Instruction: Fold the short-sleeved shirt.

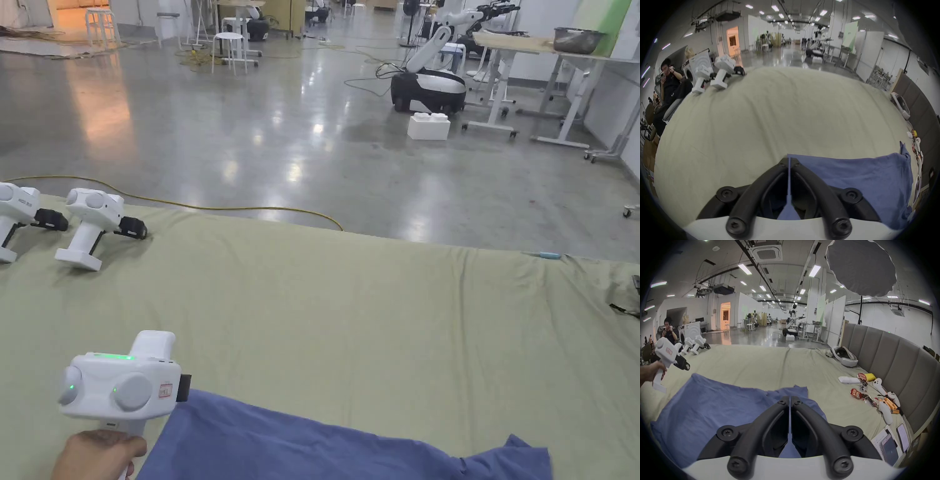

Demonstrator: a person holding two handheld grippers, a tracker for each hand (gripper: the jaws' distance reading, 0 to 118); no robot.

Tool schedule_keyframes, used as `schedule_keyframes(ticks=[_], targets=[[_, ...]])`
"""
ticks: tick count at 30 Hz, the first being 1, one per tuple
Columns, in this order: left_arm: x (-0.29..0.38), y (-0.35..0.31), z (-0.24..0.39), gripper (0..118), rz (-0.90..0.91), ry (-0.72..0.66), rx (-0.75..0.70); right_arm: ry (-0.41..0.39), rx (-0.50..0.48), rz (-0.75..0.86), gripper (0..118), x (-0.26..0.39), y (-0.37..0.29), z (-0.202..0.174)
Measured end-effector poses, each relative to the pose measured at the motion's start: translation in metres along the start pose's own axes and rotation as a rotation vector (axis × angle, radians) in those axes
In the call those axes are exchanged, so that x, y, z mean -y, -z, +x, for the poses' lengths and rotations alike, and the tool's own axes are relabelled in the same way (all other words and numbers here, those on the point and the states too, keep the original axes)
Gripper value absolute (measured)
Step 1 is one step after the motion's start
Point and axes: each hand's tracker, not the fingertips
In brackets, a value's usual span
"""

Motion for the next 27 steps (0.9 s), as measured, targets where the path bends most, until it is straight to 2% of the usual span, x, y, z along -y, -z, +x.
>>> schedule_keyframes(ticks=[2,4,6,11,21,27], targets=[[-0.007,0.016,-0.004,63,-0.052,0.003,0.033,0.000,0.013,-0.029,4,0.007,0.005,0.005],[-0.008,0.027,-0.003,71,-0.124,-0.024,0.088,0.005,0.021,-0.049,4,0.014,0.008,0.009],[-0.009,0.036,0.000,71,-0.134,-0.034,0.107,0.001,0.030,-0.065,4,0.019,0.010,0.011],[-0.005,0.053,0.012,72,-0.201,-0.030,0.035,-0.008,0.036,-0.092,4,0.025,0.011,0.013],[0.011,0.056,0.009,75,-0.117,0.022,0.016,-0.004,0.025,-0.108,4,0.027,0.011,0.011],[-0.001,0.062,0.007,75,-0.170,0.010,0.006,0.007,0.023,-0.129,4,0.031,0.011,0.014]])
